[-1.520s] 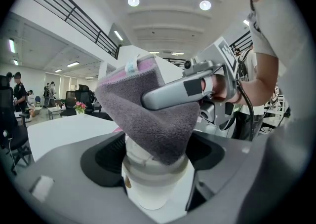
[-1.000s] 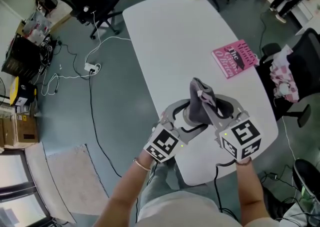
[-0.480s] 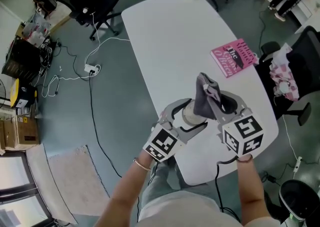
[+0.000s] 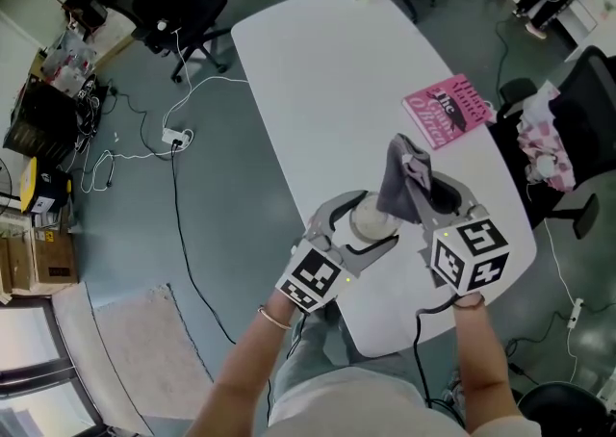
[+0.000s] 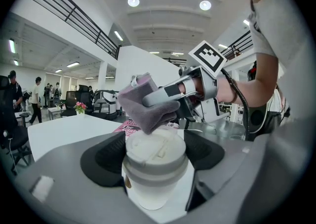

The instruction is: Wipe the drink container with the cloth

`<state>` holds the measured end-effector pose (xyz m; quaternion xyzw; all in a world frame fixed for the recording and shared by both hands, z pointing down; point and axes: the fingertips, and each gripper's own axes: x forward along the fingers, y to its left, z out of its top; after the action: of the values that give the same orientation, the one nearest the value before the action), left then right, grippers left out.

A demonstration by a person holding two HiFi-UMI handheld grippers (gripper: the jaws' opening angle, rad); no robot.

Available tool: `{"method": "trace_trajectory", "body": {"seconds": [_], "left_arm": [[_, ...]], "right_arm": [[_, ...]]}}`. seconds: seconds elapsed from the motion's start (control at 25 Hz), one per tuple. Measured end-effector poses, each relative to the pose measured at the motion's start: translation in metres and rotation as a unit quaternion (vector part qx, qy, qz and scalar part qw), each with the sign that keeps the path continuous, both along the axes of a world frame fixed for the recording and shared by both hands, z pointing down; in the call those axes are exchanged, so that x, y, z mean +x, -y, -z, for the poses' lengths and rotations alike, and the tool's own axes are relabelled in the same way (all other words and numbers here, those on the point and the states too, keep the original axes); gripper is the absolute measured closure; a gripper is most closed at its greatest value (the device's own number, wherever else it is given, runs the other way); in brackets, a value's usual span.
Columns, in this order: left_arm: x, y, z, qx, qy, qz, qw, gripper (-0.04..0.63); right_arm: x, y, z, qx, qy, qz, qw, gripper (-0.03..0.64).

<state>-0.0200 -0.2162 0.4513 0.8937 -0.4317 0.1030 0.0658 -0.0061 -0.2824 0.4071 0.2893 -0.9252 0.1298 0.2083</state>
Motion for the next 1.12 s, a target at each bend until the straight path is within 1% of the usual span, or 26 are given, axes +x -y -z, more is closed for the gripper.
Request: {"method": "trace_trajectory", "body": {"seconds": [0.16,0.4,0.56,0.68,0.76,0.96,1.12], "left_arm": [[0.001,0.001,-0.002,-0.001,0.0,0.0,1.0,0.225],[0.001,0.001,-0.002,-0.001,0.001,0.0,1.0,0.225],[0.0,0.001,-0.002,-0.001,0.001,-0.001,1.0,0.225],[0.0,0.001,-0.002,-0.001,0.0,-0.001,1.0,0.225],[0.0,0.001,-0.003,-0.001,0.0,-0.001,1.0,0.225],[-0.001,0.001,-0.003,-0.002,0.002,-0.001,1.0,0.225],[0.0,0.001,-0.004,0.0,0.001,0.0,1.0,0.225]], "right_arm": [[0.01,0.01,0.001,0.003,0.01,-0.029,1.0,0.548],[0.024,0.017,0.009,-0.002,0.027,-0.059,0.998,0.548],[0.035,0.015,0.016,-0.003,0.033,-0.068,0.997,0.548],[0.043,0.012,0.021,-0.003,0.031,-0.066,0.997,0.548],[0.048,0.008,0.022,-0.015,0.032,-0.057,0.998,0.548],[0.058,-0.006,0.018,-0.081,0.034,-0.022,0.996,0.548],[0.073,-0.013,0.015,-0.116,0.037,-0.012,0.993,0.548]]}}
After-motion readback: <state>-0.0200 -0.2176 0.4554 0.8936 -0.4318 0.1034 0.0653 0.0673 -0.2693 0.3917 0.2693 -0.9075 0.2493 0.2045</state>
